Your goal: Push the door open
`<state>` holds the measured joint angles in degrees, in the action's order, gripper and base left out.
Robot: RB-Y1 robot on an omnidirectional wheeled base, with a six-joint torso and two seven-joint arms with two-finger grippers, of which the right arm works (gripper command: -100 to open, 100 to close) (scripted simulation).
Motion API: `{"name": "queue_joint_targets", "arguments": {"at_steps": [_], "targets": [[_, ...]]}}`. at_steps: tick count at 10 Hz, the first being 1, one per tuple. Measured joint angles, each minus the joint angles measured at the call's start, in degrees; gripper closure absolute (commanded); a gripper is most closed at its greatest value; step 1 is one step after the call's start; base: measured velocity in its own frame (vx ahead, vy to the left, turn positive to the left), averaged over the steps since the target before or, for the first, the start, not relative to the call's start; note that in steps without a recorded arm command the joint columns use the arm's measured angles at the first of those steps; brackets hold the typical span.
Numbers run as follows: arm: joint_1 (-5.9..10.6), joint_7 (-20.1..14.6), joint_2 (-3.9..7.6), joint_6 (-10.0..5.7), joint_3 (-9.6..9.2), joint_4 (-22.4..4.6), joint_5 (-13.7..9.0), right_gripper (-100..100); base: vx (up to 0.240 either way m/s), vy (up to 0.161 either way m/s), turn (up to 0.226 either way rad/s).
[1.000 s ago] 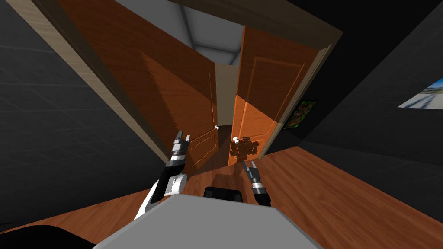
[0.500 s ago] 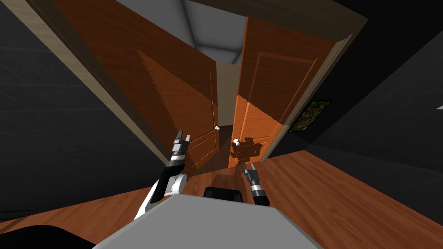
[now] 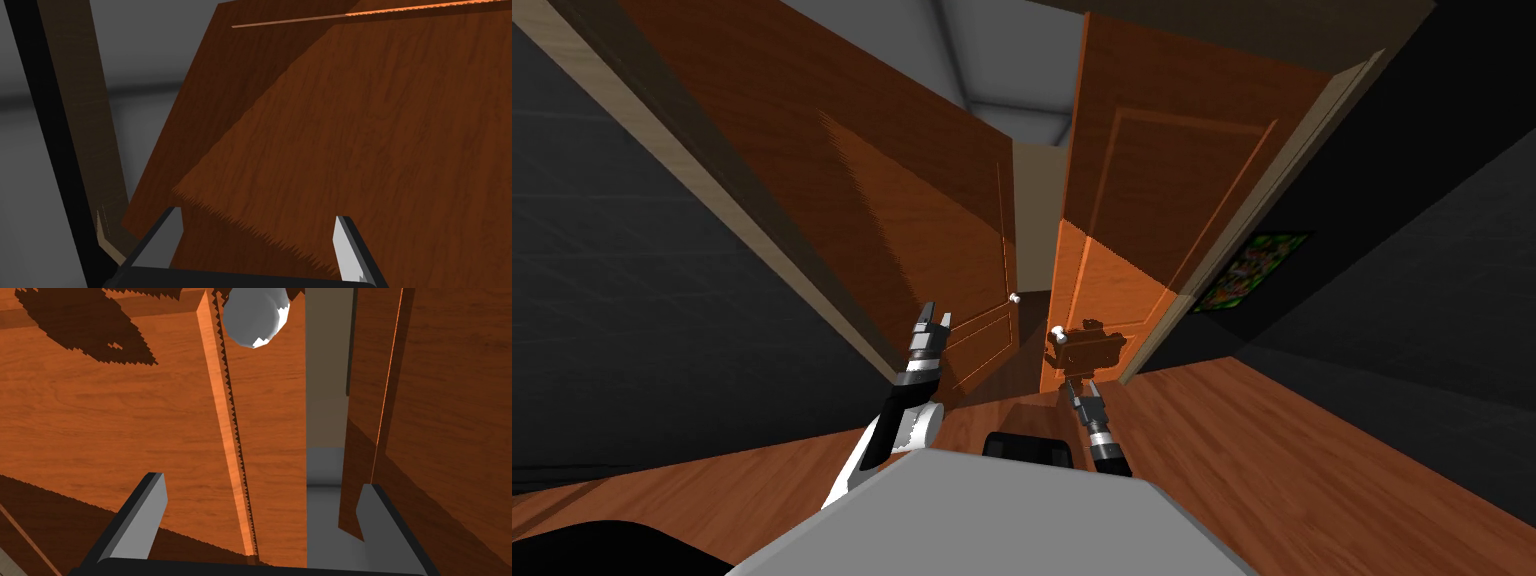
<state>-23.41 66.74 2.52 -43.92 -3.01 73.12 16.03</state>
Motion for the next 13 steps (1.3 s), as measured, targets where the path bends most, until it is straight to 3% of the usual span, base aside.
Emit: {"name": "queue_joint_targets", "arguments": {"at_steps": [8, 13], "targets": [[0.88, 8.8, -2.11, -2.54, -0.16, -6.5, 2.4, -100, 0.094, -0.084, 0.071], [1.87, 9.2, -0.58, -2.42, 0.30, -7.4, 2.3, -100, 0.183, 0.034, 0.018]]}}
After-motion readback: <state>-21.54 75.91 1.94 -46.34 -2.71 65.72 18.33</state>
